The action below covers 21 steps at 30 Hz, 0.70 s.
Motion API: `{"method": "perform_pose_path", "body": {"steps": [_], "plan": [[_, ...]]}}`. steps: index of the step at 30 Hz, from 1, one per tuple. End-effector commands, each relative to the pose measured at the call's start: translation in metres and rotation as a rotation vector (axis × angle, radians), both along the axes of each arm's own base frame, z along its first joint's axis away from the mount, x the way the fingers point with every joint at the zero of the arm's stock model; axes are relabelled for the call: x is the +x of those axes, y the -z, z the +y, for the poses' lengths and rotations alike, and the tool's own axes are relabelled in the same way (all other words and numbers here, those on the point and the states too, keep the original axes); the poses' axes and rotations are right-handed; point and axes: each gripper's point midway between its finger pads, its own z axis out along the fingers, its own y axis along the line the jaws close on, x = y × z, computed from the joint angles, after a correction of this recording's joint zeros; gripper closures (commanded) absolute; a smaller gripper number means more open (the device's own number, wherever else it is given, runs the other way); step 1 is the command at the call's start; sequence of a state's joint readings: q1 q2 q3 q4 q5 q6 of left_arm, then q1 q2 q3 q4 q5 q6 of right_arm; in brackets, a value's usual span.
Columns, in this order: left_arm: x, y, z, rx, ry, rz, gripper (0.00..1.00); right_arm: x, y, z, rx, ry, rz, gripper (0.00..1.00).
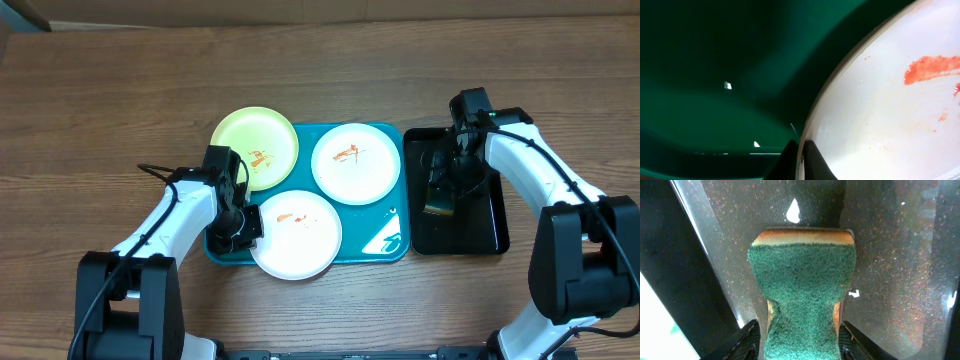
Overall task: Clean dirty plates on tray and stack at the side
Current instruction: 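Lower right gripper into black tray and grasp the green sponge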
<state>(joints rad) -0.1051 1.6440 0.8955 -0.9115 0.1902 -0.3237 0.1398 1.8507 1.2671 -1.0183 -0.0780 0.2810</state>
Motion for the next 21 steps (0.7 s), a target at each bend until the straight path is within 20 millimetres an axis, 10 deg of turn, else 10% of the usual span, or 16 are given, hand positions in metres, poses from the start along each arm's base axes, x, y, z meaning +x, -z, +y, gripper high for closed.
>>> {"method": "perform_pose_path", "body": {"steps": [1,21], "plan": [[-0.004,0.006,0.006,0.044,-0.010,0.019,0.94,0.000,0.003,-0.001,-0.017,0.003,0.000,0.48],[-0.005,0.006,0.006,0.045,-0.010,0.022,0.95,-0.004,0.024,0.004,-0.048,0.000,-0.021,0.50]]}}
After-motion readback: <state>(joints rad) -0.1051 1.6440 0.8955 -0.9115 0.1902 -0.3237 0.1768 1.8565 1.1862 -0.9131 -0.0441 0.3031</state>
